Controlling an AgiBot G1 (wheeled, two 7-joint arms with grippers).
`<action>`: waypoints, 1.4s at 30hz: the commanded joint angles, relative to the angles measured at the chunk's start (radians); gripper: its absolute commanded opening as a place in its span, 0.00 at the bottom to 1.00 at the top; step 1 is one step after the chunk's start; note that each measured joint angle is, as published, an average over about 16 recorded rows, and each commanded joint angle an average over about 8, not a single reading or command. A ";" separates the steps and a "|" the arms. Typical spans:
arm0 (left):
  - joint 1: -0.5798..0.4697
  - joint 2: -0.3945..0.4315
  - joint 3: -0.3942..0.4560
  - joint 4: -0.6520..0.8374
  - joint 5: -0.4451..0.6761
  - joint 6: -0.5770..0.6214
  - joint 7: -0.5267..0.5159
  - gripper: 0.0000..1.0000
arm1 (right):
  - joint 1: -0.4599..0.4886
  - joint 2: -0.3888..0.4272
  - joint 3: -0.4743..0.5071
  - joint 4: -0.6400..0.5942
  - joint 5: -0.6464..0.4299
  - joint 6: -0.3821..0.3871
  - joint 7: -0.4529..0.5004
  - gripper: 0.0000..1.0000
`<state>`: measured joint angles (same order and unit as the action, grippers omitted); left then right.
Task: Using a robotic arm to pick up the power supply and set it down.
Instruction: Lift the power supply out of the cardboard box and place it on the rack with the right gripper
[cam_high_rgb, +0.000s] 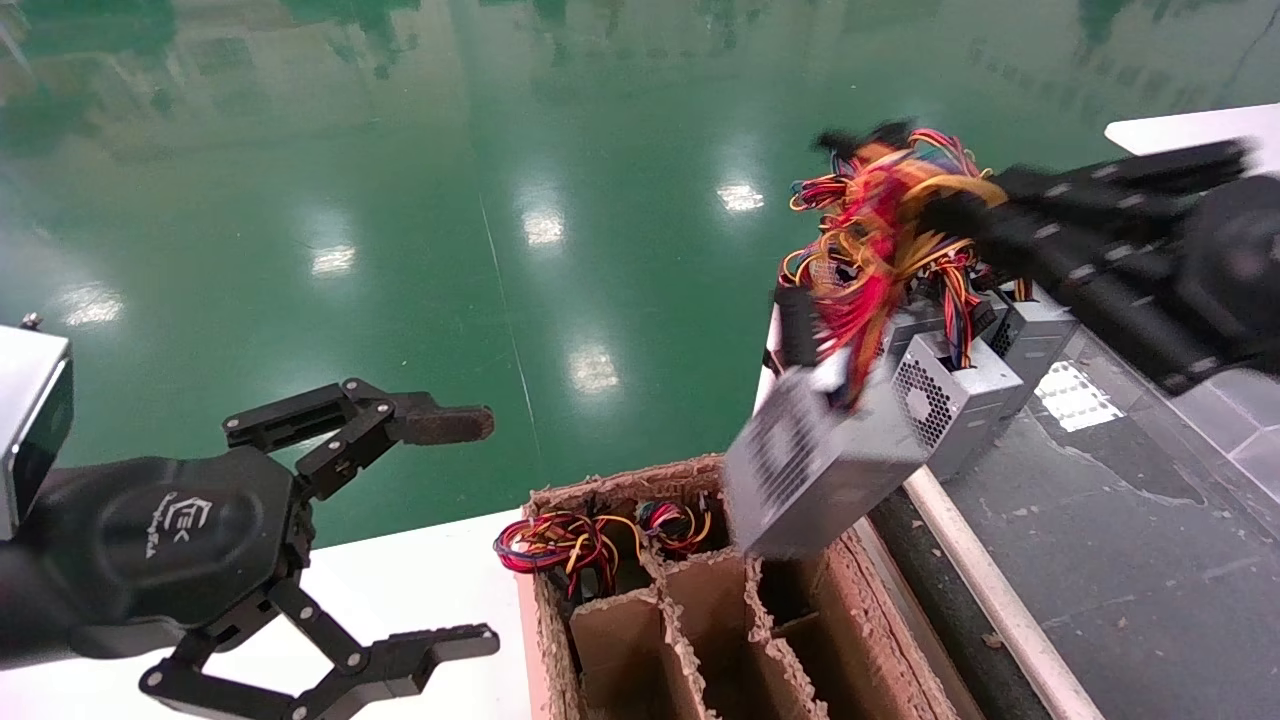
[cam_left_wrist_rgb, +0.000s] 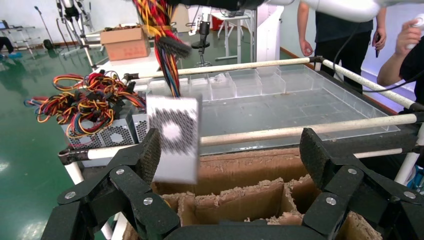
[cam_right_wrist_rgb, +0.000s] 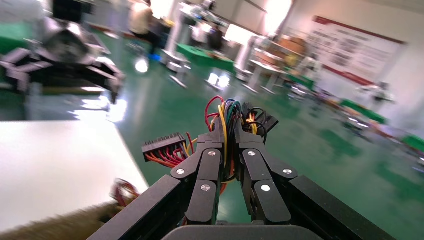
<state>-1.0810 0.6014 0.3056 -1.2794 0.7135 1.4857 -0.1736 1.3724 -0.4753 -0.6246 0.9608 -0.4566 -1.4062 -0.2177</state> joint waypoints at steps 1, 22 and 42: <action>0.000 0.000 0.000 0.000 0.000 0.000 0.000 1.00 | -0.004 0.044 0.013 0.024 0.002 0.025 0.001 0.00; 0.000 0.000 0.001 0.000 -0.001 0.000 0.000 1.00 | -0.247 0.280 0.027 -0.144 0.135 0.129 -0.105 0.00; 0.000 -0.001 0.002 0.000 -0.001 -0.001 0.001 1.00 | 0.154 -0.009 -0.074 -0.403 -0.241 0.171 -0.068 0.00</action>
<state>-1.0815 0.6007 0.3075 -1.2794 0.7122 1.4849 -0.1726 1.5125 -0.4797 -0.6985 0.5555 -0.6875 -1.2445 -0.2917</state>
